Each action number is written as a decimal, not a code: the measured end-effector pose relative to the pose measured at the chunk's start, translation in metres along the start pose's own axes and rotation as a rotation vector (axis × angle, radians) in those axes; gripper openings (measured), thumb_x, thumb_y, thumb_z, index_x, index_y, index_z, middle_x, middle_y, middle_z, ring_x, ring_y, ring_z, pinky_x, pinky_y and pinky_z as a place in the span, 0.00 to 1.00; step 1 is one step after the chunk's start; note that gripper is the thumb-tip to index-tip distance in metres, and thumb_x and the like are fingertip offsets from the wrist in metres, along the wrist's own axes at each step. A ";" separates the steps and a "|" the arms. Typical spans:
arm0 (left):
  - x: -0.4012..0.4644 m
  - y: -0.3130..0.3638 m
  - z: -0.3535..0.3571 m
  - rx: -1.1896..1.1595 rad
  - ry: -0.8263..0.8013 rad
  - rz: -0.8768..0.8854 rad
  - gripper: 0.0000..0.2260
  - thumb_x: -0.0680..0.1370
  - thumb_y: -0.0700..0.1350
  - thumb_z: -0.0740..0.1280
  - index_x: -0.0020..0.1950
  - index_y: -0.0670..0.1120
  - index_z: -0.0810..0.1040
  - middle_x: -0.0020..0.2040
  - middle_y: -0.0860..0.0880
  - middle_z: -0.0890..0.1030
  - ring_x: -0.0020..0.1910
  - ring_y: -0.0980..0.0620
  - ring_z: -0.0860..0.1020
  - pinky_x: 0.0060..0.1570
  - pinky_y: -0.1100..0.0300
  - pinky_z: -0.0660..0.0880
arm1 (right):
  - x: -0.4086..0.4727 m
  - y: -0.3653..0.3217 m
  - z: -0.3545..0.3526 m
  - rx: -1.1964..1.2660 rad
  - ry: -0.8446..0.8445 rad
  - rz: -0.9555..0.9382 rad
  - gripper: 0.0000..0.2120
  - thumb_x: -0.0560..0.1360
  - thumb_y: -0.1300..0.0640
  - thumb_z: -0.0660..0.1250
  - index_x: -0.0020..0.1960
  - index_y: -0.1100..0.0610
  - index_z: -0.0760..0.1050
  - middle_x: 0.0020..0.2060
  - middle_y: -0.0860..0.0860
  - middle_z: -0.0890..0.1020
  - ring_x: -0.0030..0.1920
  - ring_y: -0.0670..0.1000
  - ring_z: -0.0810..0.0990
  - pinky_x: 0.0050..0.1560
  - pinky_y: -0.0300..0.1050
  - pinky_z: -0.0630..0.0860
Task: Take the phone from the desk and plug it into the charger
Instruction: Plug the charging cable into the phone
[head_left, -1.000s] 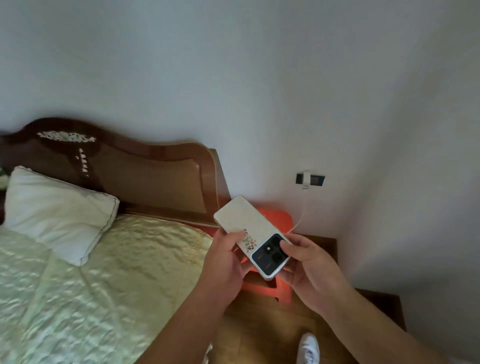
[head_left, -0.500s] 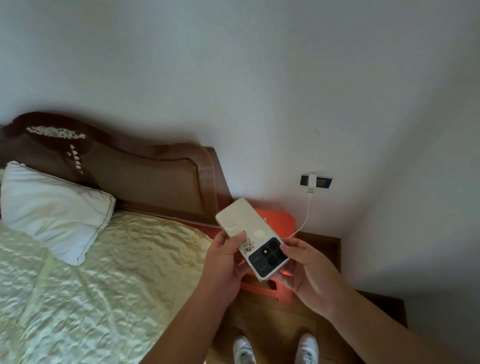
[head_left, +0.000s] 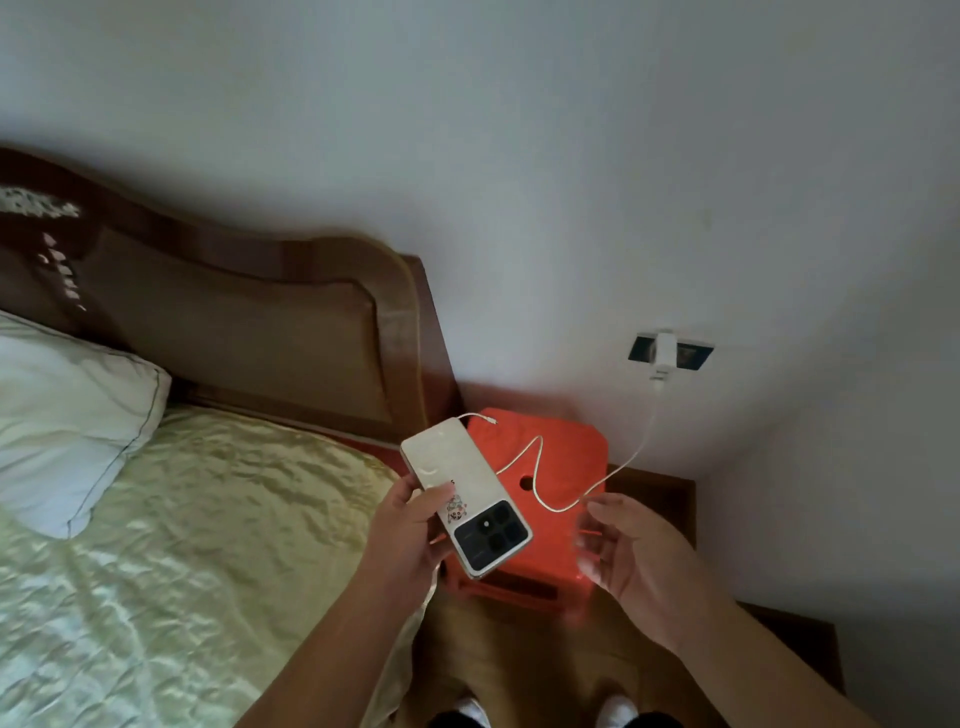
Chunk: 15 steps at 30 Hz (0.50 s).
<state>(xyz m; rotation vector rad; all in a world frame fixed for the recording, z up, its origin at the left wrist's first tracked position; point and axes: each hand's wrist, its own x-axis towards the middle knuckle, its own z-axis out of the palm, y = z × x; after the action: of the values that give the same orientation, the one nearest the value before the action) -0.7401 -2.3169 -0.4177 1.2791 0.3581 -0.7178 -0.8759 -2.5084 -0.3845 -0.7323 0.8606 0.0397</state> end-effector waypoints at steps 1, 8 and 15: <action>0.014 -0.012 -0.007 0.004 0.006 -0.001 0.13 0.74 0.35 0.68 0.58 0.43 0.77 0.41 0.44 0.86 0.36 0.48 0.84 0.30 0.56 0.78 | 0.021 0.004 -0.002 -0.005 0.002 -0.016 0.05 0.76 0.65 0.63 0.49 0.61 0.77 0.36 0.57 0.82 0.34 0.53 0.79 0.27 0.44 0.76; 0.138 -0.102 -0.055 0.018 0.051 0.055 0.13 0.74 0.36 0.68 0.57 0.43 0.78 0.44 0.43 0.87 0.37 0.48 0.84 0.30 0.56 0.78 | 0.195 0.036 0.003 -0.167 -0.073 -0.201 0.08 0.75 0.68 0.60 0.45 0.58 0.76 0.31 0.52 0.80 0.28 0.47 0.78 0.26 0.39 0.75; 0.224 -0.150 -0.085 -0.052 0.043 0.125 0.10 0.73 0.35 0.69 0.52 0.45 0.79 0.41 0.44 0.87 0.35 0.49 0.85 0.30 0.57 0.79 | 0.322 0.039 0.027 -0.591 -0.125 -0.450 0.05 0.73 0.64 0.64 0.43 0.56 0.76 0.30 0.49 0.81 0.26 0.44 0.78 0.26 0.36 0.72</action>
<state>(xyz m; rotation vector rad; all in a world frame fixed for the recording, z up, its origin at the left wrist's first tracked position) -0.6632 -2.3173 -0.6894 1.2577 0.3265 -0.5729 -0.6555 -2.5431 -0.6211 -1.4502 0.5447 -0.0651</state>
